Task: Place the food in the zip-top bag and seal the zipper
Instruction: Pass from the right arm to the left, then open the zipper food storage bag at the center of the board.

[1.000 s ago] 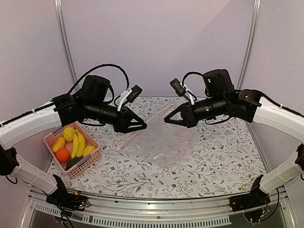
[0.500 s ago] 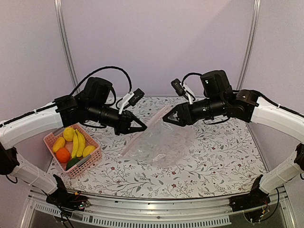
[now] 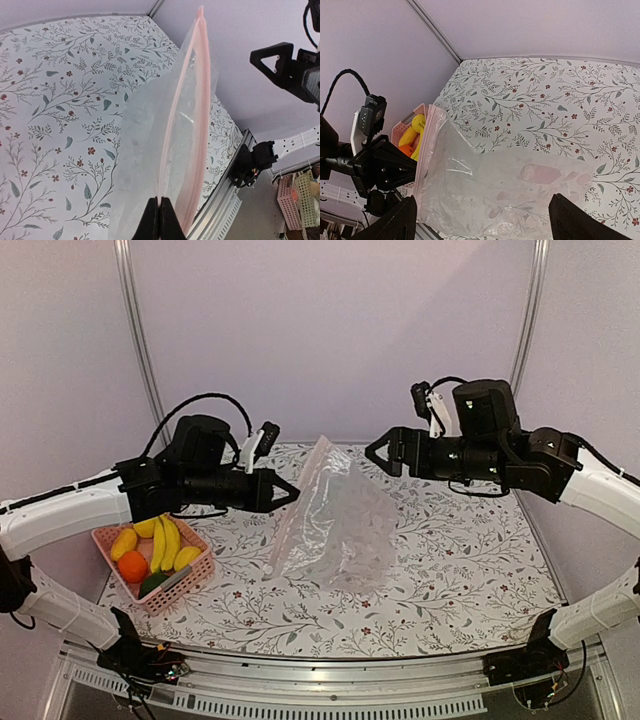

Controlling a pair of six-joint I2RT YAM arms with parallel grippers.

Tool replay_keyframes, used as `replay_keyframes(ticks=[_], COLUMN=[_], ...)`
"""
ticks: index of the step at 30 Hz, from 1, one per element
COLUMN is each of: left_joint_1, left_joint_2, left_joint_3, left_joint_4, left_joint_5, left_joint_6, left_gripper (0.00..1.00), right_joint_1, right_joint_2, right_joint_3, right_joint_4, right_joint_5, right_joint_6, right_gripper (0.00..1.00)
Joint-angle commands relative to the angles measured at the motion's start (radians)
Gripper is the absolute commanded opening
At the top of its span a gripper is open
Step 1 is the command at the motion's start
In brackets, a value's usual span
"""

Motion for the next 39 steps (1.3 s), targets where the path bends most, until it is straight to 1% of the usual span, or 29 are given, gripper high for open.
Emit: replay_keyframes(ticks=[1, 3, 7, 11, 16, 21, 24, 31, 35, 37, 38, 39], left_joint_1=[0.005, 0.006, 0.007, 0.007, 0.007, 0.008, 0.008, 0.008, 0.008, 0.008, 0.008, 0.008], left_joint_2=[-0.044, -0.042, -0.044, -0.049, -0.051, -0.050, -0.051, -0.056, -0.059, -0.060, -0.061, -0.061], left_joint_3=[-0.023, -0.020, -0.021, -0.026, -0.035, -0.034, -0.034, -0.040, -0.042, -0.043, -0.044, -0.045], left_joint_4=[0.099, 0.096, 0.104, 0.111, 0.118, 0.118, 0.119, 0.121, 0.119, 0.108, 0.102, 0.095], left_joint_5=[-0.077, -0.078, -0.071, -0.065, -0.066, -0.056, -0.054, -0.055, -0.057, -0.073, -0.080, -0.088], left_joint_6=[-0.114, -0.130, -0.146, -0.145, -0.146, -0.141, -0.138, -0.139, -0.133, -0.129, -0.124, -0.120], left_gripper=[0.00, 0.00, 0.00, 0.00, 0.00, 0.00, 0.00, 0.00, 0.00, 0.00, 0.00, 0.00], right_joint_1=[0.057, 0.087, 0.142, 0.155, 0.160, 0.162, 0.163, 0.162, 0.162, 0.162, 0.161, 0.162], right_joint_2=[-0.003, 0.031, 0.135, 0.235, 0.330, 0.381, 0.393, 0.417, 0.427, 0.425, 0.424, 0.421], right_joint_3=[0.029, 0.061, 0.137, 0.168, 0.236, 0.268, 0.270, 0.278, 0.292, 0.292, 0.293, 0.294], right_joint_4=[-0.035, -0.037, -0.006, 0.112, 0.115, 0.105, 0.087, 0.035, 0.017, 0.013, 0.011, 0.011], right_joint_5=[0.115, 0.109, 0.052, -0.061, -0.064, -0.055, -0.029, 0.035, 0.052, 0.057, 0.060, 0.063], right_joint_6=[0.097, 0.109, 0.115, 0.156, 0.190, 0.211, 0.226, 0.248, 0.249, 0.248, 0.246, 0.244], right_gripper=[0.90, 0.85, 0.79, 0.72, 0.66, 0.60, 0.47, 0.32, 0.16, 0.04, 0.00, 0.00])
